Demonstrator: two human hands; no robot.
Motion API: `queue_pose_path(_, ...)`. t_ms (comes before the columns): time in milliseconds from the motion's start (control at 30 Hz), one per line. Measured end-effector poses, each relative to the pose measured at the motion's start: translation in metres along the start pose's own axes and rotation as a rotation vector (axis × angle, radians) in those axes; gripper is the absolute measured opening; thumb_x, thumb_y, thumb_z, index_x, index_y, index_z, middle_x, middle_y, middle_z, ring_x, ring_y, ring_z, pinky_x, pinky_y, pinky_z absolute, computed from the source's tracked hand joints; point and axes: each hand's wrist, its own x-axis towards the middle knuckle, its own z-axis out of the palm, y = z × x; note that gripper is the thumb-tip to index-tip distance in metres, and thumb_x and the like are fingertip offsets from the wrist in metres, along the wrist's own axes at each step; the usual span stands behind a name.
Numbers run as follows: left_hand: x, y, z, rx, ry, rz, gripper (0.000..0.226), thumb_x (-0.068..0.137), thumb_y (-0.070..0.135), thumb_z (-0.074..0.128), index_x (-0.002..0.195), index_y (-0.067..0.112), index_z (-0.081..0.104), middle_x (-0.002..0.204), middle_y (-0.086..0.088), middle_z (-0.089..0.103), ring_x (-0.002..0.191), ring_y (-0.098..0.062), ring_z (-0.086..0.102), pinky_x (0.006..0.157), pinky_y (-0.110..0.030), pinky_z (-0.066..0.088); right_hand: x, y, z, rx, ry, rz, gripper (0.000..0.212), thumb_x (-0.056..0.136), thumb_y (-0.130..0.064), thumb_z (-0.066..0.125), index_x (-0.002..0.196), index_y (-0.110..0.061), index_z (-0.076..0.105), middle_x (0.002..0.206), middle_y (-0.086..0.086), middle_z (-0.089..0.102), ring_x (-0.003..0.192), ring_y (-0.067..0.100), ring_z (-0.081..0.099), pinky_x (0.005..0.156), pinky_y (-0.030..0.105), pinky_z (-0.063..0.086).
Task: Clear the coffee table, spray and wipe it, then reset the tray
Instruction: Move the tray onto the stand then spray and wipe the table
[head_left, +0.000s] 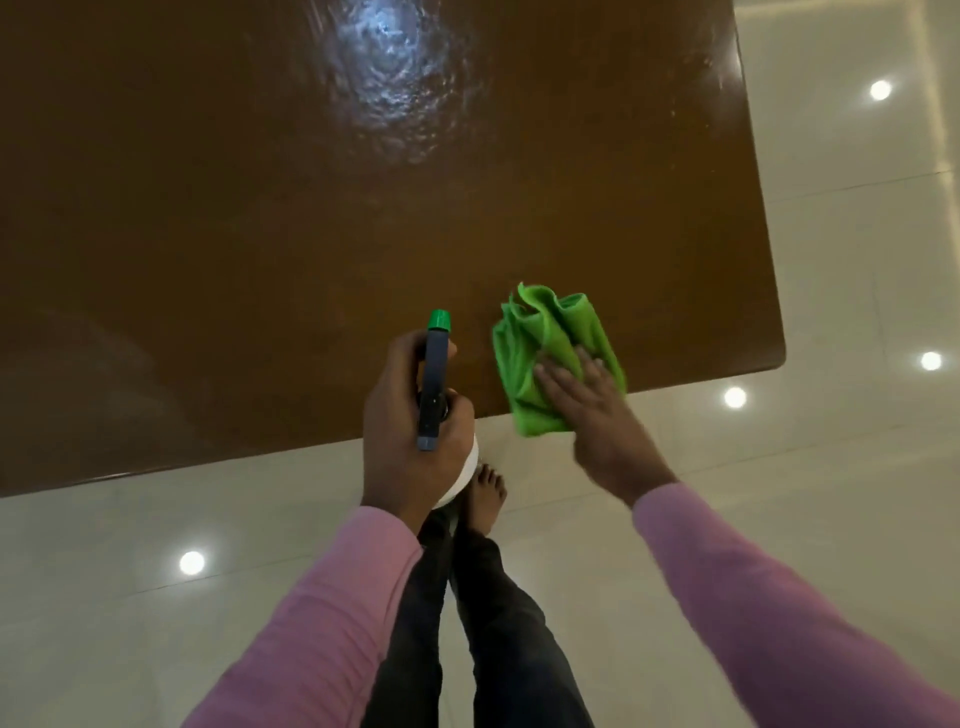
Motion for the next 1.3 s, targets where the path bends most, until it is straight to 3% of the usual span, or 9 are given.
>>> queue_pose_path(133,-0.014,-0.018,-0.027,0.044,0.033,-0.019,0.040,0.079,0.000,0.058,0.111,0.021,0.047,0.097,-0.010,0.059,0.082,-0.007,0.056,0.074,-0.005,0.045,-0.025,0.069,-0.036,0.026,0.076,0.448,0.093,0.070,0.019,0.040,0.152,-0.021,0.019,0.159,-0.004,0.009,0.147,0.031,-0.001,0.117,0.057,0.009)
queue_pose_path(300,-0.027,-0.039,-0.057,0.009,0.087,-0.052,0.037,0.076,0.008,0.055,0.111,0.019,0.049,0.096,-0.001,0.059,0.083,-0.001,0.056,0.075,-0.007,0.046,0.034,-0.016,-0.014,0.099,0.211,0.740,0.082,0.079,0.011,0.043,0.152,-0.009,0.012,0.161,0.006,0.001,0.144,0.044,-0.003,0.117,0.050,0.000)
queue_pose_path(533,-0.033,-0.051,-0.126,-0.037,0.092,-0.071,0.037,0.074,0.002,0.056,0.107,0.017,0.053,0.091,-0.003,0.060,0.086,-0.018,0.057,0.072,-0.011,0.046,0.033,-0.147,0.059,-0.043,-0.023,-0.033,0.092,0.075,0.014,0.044,0.150,-0.022,0.005,0.157,-0.006,-0.001,0.145,0.033,-0.010,0.117,0.048,-0.002)
queue_pose_path(667,-0.040,-0.074,-0.194,-0.011,0.096,-0.097,0.038,0.077,-0.002,0.058,0.109,0.017,0.054,0.093,0.000,0.062,0.086,-0.010,0.058,0.073,-0.005,0.044,0.026,-0.095,0.029,-0.047,0.000,0.338,0.099,0.066,0.019,0.044,0.151,-0.019,0.012,0.159,0.001,0.007,0.146,0.034,0.005,0.115,0.058,0.018)
queue_pose_path(833,-0.046,-0.107,-0.281,0.005,0.136,-0.129,0.036,0.076,0.004,0.059,0.111,0.010,0.057,0.093,-0.006,0.065,0.081,0.001,0.058,0.072,-0.001,0.041,0.097,-0.206,0.057,0.062,0.200,0.785,0.082,0.077,0.007,0.045,0.151,-0.004,0.012,0.160,0.013,0.002,0.144,0.044,0.004,0.117,0.050,0.005)
queue_pose_path(1033,-0.043,-0.119,-0.370,-0.033,0.183,-0.135,0.035,0.071,0.009,0.055,0.098,0.031,0.054,0.091,0.012,0.061,0.079,-0.004,0.060,0.067,-0.005,0.044,0.134,-0.445,0.165,0.111,0.047,0.155,0.078,0.084,0.008,0.037,0.151,-0.019,0.010,0.157,-0.006,-0.005,0.143,0.029,-0.019,0.118,0.044,-0.008)
queue_pose_path(1133,-0.040,-0.124,-0.407,-0.017,0.175,-0.099,0.036,0.072,0.008,0.056,0.097,0.033,0.053,0.093,0.014,0.060,0.081,-0.011,0.059,0.066,-0.006,0.044,0.126,-0.431,0.161,0.016,-0.088,-0.101,0.075,0.079,0.000,0.023,0.151,-0.019,0.018,0.156,-0.008,0.004,0.144,0.030,-0.007,0.117,0.046,-0.003)
queue_pose_path(1200,-0.039,-0.132,-0.428,-0.019,0.158,-0.108,0.036,0.072,0.009,0.056,0.099,0.032,0.054,0.095,0.015,0.060,0.083,-0.012,0.058,0.069,-0.004,0.043,0.117,-0.383,0.141,-0.036,-0.047,-0.013,0.080,0.074,0.007,0.030,0.150,-0.017,0.021,0.156,-0.002,0.011,0.144,0.029,0.001,0.117,0.052,0.006)
queue_pose_path(1300,-0.034,-0.145,-0.446,-0.047,0.134,-0.116,0.037,0.074,0.010,0.057,0.099,0.036,0.053,0.094,0.011,0.061,0.084,-0.016,0.059,0.073,-0.004,0.044,0.122,-0.325,0.103,0.019,0.090,0.486,0.088,0.072,0.014,0.040,0.152,-0.010,0.013,0.160,0.007,0.004,0.146,0.036,0.002,0.118,0.052,0.005)
